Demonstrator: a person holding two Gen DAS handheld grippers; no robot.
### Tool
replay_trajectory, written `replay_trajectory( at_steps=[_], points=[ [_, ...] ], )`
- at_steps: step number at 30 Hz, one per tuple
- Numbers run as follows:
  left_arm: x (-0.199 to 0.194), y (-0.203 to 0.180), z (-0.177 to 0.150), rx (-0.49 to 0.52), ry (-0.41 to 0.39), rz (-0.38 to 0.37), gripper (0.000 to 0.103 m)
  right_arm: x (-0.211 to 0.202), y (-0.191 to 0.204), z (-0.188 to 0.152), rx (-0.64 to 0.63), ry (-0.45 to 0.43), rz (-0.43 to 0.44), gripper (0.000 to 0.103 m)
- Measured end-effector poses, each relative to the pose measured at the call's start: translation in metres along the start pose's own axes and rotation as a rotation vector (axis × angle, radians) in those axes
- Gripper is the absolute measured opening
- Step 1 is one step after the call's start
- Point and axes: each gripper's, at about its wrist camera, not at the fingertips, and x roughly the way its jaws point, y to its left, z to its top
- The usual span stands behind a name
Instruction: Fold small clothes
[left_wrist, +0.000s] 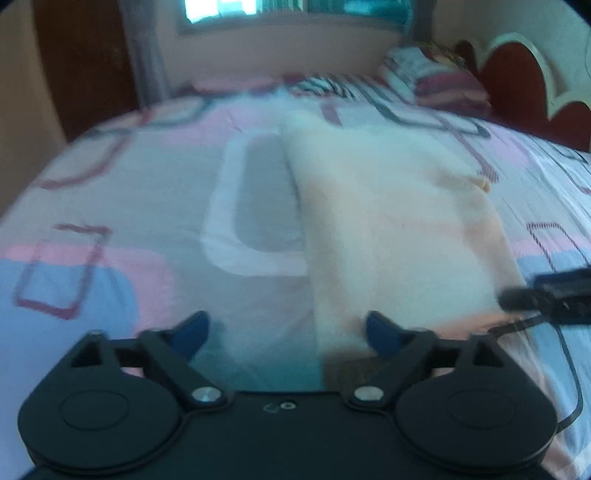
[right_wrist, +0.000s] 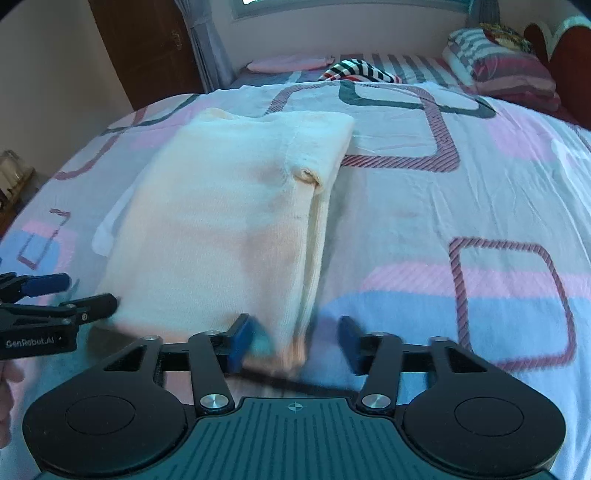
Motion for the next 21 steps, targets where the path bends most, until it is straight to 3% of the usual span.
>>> replay_trajectory(
  at_steps=[1, 3, 6, 10, 17, 21],
  points=[
    [-0.015, -0.003, -0.006, 0.008, -0.043, 0.024, 0.102, -0.01, 0.002, -0.005, -0.007, -0.01, -0.014, 0.103],
    [-0.04, -0.007, -0.02, -0.002, -0.082, 0.032, 0.102, -0.034, 0.007, -0.02, -0.034, -0.065, -0.033, 0.103],
    [-0.082, -0.013, -0.045, -0.047, -0.109, 0.005, 0.102, -0.071, 0.009, -0.047, -0.043, -0.069, -0.048, 0.103],
    [-0.147, -0.032, -0.081, -0.024, -0.181, 0.027, 0.103, -0.133, 0.013, -0.086, -0.058, -0.151, -0.055, 0.103],
    [-0.23, -0.059, -0.102, -0.023, -0.246, 0.011, 0.103, -0.225, 0.032, -0.144, -0.059, -0.277, -0.09, 0.103],
    [-0.263, -0.07, -0.109, -0.026, -0.274, -0.002, 0.103, -0.266, 0.042, -0.164, -0.062, -0.318, -0.066, 0.103]
  ],
)
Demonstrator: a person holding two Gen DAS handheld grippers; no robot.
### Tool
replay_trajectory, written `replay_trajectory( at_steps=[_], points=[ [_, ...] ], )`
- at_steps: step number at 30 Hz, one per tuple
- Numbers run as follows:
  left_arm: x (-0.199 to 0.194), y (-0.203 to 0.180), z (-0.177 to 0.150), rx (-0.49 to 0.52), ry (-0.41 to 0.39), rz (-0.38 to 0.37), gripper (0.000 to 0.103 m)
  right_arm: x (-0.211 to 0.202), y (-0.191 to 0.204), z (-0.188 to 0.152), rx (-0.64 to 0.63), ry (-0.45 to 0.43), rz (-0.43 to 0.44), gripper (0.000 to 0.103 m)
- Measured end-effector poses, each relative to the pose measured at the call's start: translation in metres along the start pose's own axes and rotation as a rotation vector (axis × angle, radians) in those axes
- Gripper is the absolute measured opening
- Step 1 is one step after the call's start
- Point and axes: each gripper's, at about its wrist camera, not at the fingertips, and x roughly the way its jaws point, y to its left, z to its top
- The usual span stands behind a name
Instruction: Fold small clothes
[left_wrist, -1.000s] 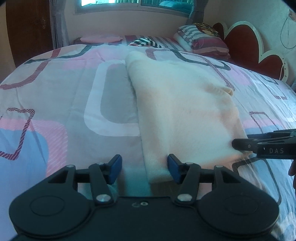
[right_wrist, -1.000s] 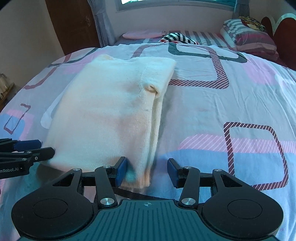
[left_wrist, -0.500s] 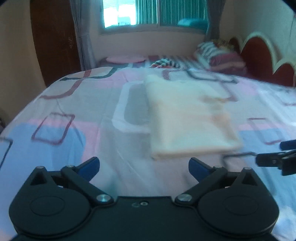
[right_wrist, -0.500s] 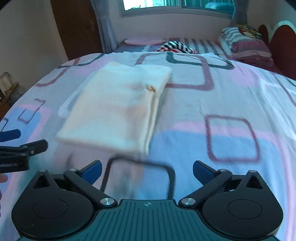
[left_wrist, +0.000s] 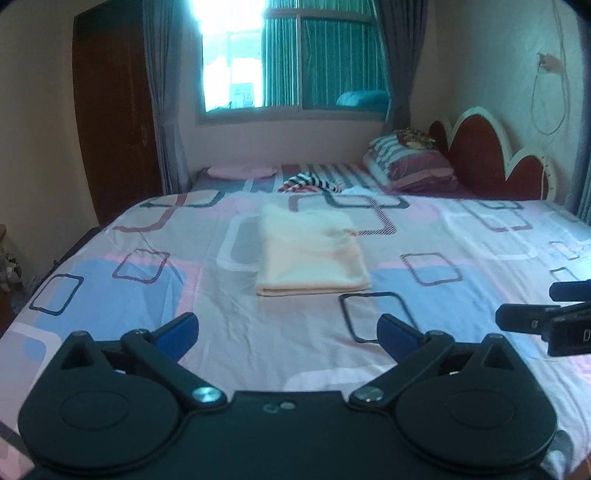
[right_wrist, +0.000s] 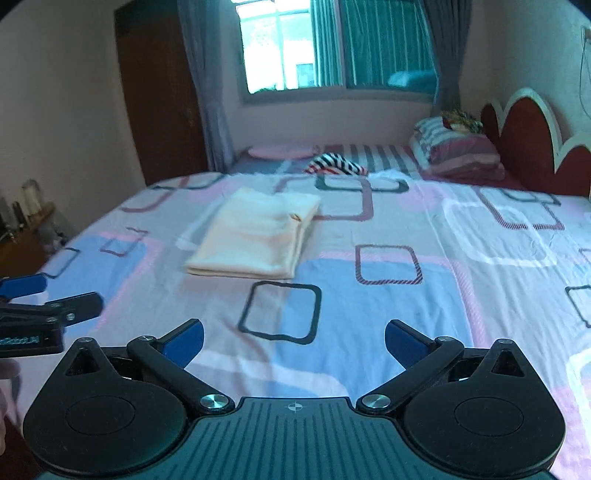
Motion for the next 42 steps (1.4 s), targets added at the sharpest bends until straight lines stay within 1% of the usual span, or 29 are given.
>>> replay_trajectory(
  at_steps=[3, 6, 13, 22, 31, 42],
  points=[
    [-0.023, -0.005, -0.002, 0.003, -0.017, 0.009, 0.103, -0.029, 0.008, -0.003, -0.03, -0.036, -0.015, 0.103],
    [-0.042, -0.009, -0.007, 0.002, -0.038, 0.013, 0.103, -0.051, 0.012, -0.005, -0.023, -0.065, -0.006, 0.103],
    [-0.068, -0.01, -0.019, -0.015, -0.039, 0.001, 0.103, -0.079, 0.014, -0.016, -0.027, -0.086, 0.008, 0.103],
    [-0.086, -0.013, -0.018, -0.02, -0.073, -0.004, 0.103, -0.095, 0.012, -0.02, -0.04, -0.106, 0.011, 0.103],
    [-0.091, -0.02, -0.018, -0.01, -0.086, -0.023, 0.103, -0.105, 0.01, -0.02, -0.048, -0.123, 0.007, 0.103],
    [-0.093, -0.018, -0.019, -0.008, -0.091, -0.022, 0.102, -0.111, 0.012, -0.021, -0.052, -0.127, -0.002, 0.103]
  ],
)
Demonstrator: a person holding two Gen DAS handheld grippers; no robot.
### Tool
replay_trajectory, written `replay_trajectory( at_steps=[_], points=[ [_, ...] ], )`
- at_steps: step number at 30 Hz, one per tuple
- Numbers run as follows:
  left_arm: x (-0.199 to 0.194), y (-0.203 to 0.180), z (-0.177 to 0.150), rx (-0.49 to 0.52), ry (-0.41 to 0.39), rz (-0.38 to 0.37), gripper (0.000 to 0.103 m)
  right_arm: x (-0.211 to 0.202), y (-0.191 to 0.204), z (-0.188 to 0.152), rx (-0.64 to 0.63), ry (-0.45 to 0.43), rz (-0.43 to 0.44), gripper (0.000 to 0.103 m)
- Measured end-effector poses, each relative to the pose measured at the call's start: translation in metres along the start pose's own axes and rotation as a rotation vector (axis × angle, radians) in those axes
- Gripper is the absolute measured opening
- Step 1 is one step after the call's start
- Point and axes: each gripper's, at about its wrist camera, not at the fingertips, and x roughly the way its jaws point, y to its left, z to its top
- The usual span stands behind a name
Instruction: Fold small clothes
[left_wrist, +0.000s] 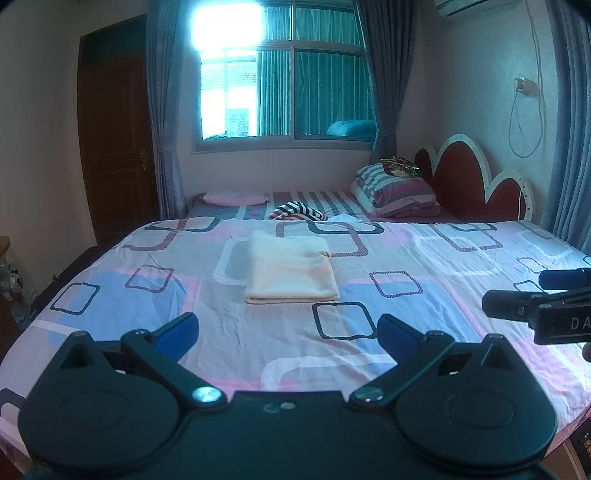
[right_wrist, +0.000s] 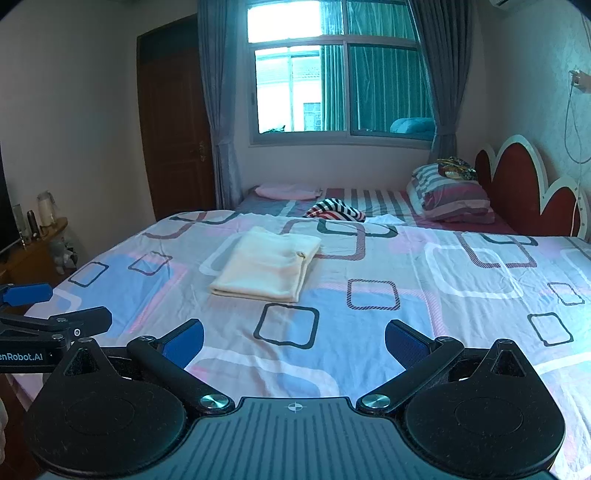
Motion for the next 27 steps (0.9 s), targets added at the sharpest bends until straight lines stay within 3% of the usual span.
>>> replay_trajectory(
  at_steps=[27],
  points=[
    [0.0006, 0.0057, 0.0044, 0.016, -0.005, -0.01, 0.103, -0.0017, -0.0046, 0.0024, 0.0, 0.0, -0.001, 0.103]
  ],
)
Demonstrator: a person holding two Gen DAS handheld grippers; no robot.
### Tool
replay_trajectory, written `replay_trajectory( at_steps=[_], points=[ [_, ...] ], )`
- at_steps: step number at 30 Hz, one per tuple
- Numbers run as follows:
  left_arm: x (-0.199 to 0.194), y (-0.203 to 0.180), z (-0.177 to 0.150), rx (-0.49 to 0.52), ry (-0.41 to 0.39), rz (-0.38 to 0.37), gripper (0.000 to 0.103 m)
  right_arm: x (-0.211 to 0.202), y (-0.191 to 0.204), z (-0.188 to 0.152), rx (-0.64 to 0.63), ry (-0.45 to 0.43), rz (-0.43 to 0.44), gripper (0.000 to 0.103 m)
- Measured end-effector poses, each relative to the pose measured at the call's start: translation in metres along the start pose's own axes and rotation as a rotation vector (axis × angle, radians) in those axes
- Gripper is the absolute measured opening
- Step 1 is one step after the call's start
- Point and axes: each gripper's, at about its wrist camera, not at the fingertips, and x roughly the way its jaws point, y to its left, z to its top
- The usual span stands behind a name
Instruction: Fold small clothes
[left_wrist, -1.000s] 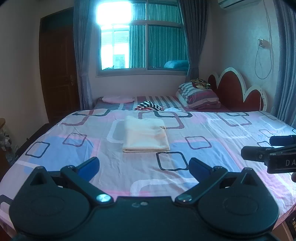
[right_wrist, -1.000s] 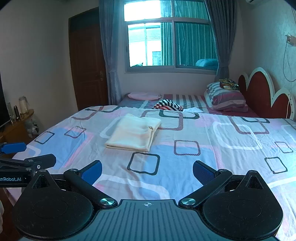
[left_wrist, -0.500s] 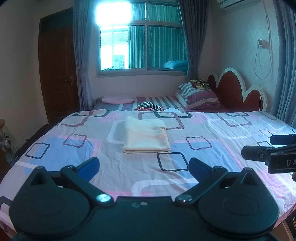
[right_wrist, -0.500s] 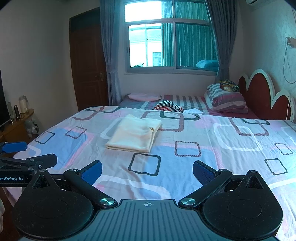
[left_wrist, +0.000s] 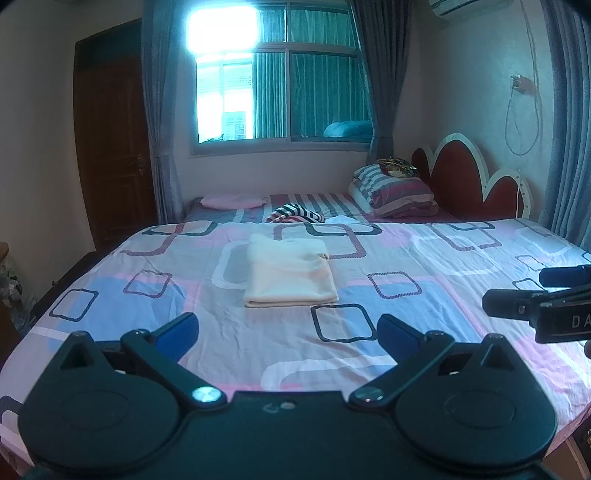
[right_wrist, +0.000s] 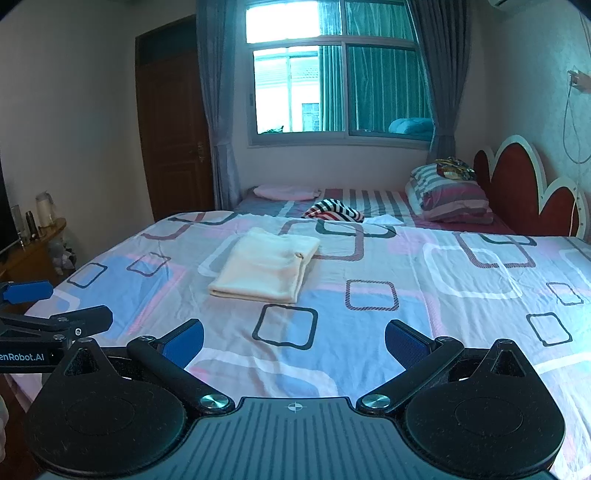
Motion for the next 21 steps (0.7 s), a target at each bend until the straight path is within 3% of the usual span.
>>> replay_trajectory(
  at_steps=[21],
  points=[
    [0.0039, 0.0001, -0.0024, 0.007, 0.002, -0.01, 0.103, -0.0015, -0.0081, -0.0001, 0.004, 0.0, -0.006, 0.103]
  ],
)
